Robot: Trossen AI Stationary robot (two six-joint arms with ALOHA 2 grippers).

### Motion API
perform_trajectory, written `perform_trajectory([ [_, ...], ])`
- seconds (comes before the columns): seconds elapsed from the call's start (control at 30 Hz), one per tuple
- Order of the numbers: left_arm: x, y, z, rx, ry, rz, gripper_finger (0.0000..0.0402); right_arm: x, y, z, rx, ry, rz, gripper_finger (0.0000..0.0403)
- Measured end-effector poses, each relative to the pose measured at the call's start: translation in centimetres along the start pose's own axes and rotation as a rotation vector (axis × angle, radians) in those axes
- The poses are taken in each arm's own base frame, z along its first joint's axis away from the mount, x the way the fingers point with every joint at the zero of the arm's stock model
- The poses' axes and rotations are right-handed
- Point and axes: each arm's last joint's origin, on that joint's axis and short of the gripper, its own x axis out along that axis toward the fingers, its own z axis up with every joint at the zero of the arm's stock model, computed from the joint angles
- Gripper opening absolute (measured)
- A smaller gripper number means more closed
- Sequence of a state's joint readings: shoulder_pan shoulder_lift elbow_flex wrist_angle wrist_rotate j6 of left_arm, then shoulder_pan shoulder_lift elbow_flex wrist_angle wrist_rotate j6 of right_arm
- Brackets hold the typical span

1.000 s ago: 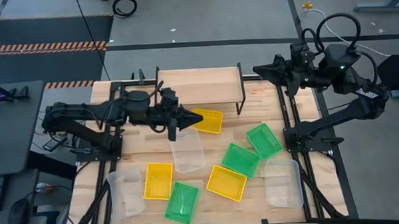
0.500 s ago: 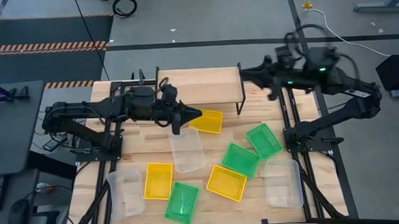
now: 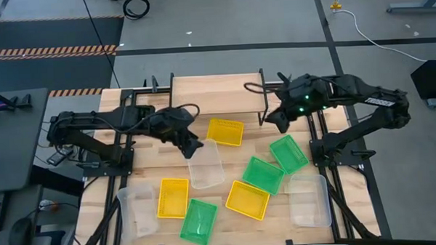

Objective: Stack baskets on shelf by color
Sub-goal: Put the middle transparent bin on the shelf

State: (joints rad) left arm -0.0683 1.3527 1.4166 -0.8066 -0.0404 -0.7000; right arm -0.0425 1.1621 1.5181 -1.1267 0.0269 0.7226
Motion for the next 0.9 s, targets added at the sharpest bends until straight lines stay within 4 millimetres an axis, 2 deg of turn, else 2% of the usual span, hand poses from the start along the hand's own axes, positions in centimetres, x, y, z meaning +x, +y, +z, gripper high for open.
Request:
perform_trajectory([
  [0.1,0.8,-0.9,-0.9,0.11,0.059,-0.031,0.0238,-0.2,-0.3,-0.7,-0.045,0.06,-0.036,0.0145],
  [0.2,2.1,-1.7,-1.7,0.142,0.114,-0.04,0.0248,-0.3,-0.6,-1.3,-0.082,0.111,-0.07,0.0157],
  [0.47,7.9,-3.4,-4.8,0.23,0.291,0.009,0.0249,-0.4,-0.8,-2.3,-0.157,0.199,-0.112,0.0164],
  [0.7,12.9,-3.7,-7.6,0.301,0.457,0.037,0.0249,-0.7,-1.1,-3.3,-0.225,0.294,-0.157,0.0165],
  [0.9,15.2,-3.3,-8.7,0.288,0.521,0.059,0.0251,-1.1,-1.1,-3.8,-0.246,0.317,-0.157,0.0164],
])
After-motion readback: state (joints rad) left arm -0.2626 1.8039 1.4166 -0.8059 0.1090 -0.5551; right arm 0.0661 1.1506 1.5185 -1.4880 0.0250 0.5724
